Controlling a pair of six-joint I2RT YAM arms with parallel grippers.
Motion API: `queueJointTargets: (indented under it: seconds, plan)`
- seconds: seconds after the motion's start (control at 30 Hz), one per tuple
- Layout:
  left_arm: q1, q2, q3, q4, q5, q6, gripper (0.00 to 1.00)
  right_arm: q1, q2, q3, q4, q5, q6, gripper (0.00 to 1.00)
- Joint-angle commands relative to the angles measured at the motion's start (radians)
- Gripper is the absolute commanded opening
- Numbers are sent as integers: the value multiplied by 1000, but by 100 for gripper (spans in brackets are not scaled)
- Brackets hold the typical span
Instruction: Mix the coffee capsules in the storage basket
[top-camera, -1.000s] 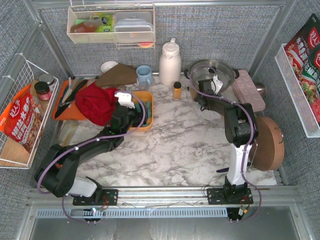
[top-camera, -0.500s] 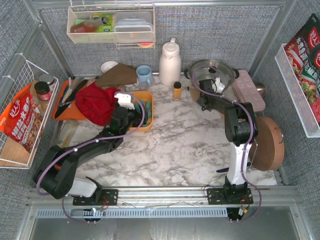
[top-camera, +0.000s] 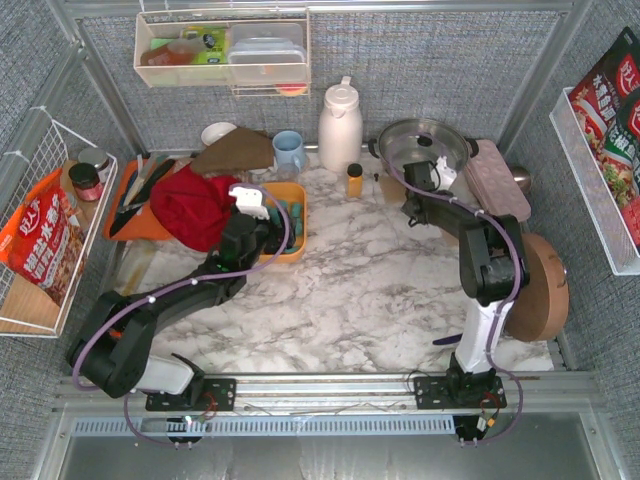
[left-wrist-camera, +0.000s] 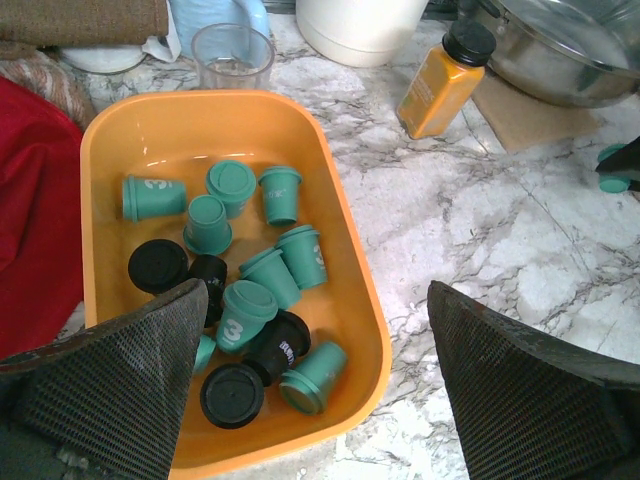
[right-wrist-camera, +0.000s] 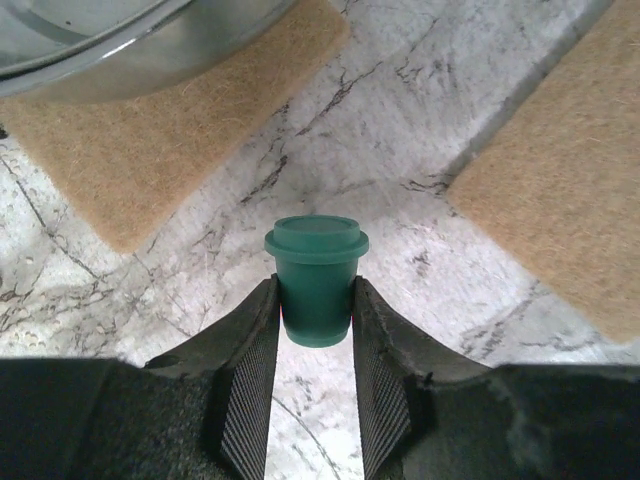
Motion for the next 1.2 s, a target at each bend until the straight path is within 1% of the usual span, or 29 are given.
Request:
queueJointTargets:
  seconds: [0.0, 0.1, 0.2, 0.37, 0.5, 0.63, 0.7, 0.77, 0.9, 0.97, 1.07, 1.17]
  plan:
    - [0, -5, -2, 29, 17, -7, 99, 0, -64, -53, 37, 14, -41, 33]
    - [0, 2, 2, 35, 41, -16, 99, 6, -150, -122, 81, -28, -78, 31]
    - [0, 14, 13, 38, 82, -17, 99, 20, -259, -227, 176, -108, -144, 30]
    - [0, 38, 55, 18, 170, -29, 99, 63, -460, -446, 417, -346, -323, 30]
    - [0, 42, 95, -27, 202, -67, 99, 133, -601, -590, 597, -534, -503, 30]
    - [0, 40, 143, -100, 239, -105, 99, 200, -710, -715, 754, -679, -686, 31]
    - [0, 44, 169, -132, 289, -120, 96, 222, -739, -775, 833, -729, -766, 31]
    - [0, 55, 196, -163, 367, -136, 92, 232, -749, -818, 898, -774, -819, 31]
    - [-4, 91, 250, -219, 508, -164, 87, 251, -750, -856, 983, -882, -913, 32]
    - [-17, 116, 275, -249, 560, -159, 85, 267, -749, -865, 1006, -931, -970, 33]
    - [-53, 152, 305, -275, 613, -135, 85, 289, -751, -869, 1011, -978, -1048, 33]
    - [-86, 166, 311, -257, 624, -135, 86, 306, -751, -863, 992, -998, -1097, 33]
